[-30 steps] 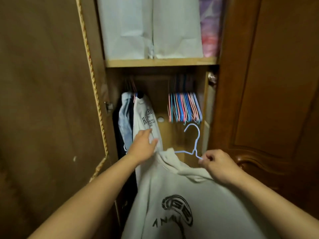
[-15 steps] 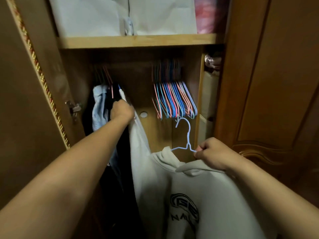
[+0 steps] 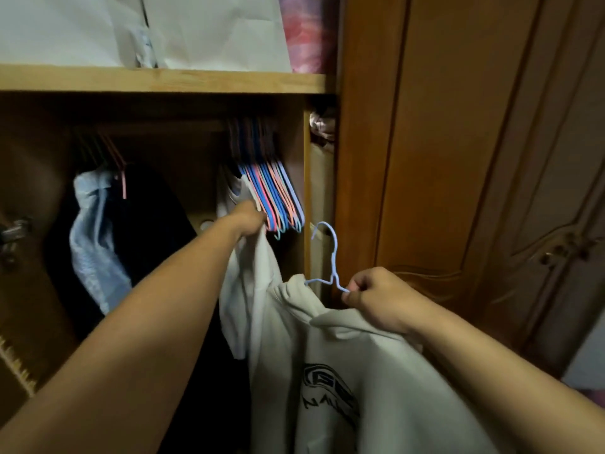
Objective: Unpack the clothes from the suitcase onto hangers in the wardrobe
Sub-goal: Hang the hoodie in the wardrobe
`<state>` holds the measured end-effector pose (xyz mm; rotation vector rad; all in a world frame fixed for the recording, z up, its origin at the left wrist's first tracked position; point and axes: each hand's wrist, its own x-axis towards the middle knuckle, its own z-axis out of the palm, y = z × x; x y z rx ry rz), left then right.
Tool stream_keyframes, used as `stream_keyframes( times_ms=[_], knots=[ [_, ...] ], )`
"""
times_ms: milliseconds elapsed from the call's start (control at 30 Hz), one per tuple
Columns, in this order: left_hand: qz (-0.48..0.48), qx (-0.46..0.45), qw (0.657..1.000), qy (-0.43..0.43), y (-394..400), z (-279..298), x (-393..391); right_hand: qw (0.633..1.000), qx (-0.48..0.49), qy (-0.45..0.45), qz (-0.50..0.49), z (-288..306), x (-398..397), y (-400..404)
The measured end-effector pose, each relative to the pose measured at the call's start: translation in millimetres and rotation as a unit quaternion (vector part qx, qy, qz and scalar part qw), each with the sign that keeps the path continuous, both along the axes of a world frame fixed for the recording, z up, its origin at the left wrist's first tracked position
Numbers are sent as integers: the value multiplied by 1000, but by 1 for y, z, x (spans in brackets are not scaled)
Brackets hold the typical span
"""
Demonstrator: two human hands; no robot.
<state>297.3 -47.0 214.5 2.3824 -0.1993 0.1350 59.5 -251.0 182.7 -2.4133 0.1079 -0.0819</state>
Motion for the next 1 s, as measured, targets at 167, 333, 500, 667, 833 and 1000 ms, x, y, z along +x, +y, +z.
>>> stream_keyframes(
  times_ms=[167, 333, 500, 667, 833, 1000],
  knots=[
    [-19, -17, 999, 44, 18, -49, -66, 995, -27, 13, 96, -20, -42, 2],
    [-146, 73, 978, 128, 28, -99, -182, 988, -71, 3, 134, -35, -75, -4],
    [-237, 133, 961, -47, 25, -101, -260, 986, -22, -57, 153, -11, -89, -13],
    [-108, 229, 949, -189, 45, -77, -272, 962, -47, -48, 264, 11, -104, -55],
    [8, 236, 942, -239, 62, -62, -268, 945, -47, 15, 323, -12, -113, -86],
    [-47, 134, 980, -142, 93, -42, -254, 952, 45, -132, 271, 0, -113, -64]
  ],
)
